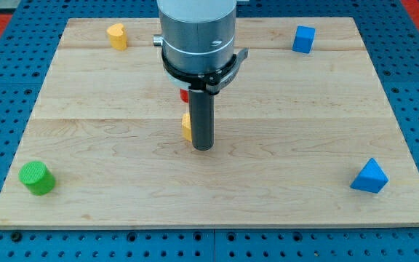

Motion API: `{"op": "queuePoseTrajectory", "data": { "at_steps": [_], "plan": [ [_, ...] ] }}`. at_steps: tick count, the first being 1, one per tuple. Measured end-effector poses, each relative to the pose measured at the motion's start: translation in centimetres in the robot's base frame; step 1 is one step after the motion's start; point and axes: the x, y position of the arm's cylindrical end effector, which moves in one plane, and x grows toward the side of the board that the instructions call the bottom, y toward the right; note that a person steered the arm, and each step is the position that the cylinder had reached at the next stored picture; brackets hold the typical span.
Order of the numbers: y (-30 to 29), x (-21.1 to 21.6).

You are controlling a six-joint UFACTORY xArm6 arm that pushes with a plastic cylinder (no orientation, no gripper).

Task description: Slightly move the yellow hexagon vertically below the red circle

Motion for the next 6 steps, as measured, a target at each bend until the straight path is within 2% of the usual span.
{"op": "queuePoseTrajectory", "data": {
  "at_steps": [1,2,4,5,6],
  "plan": [
    [2.2,-1.1],
    [1.6,-2.3],
    [0.6,-1.7],
    [1.4,-1.7],
    [4.5,0.8]
  ]
}}
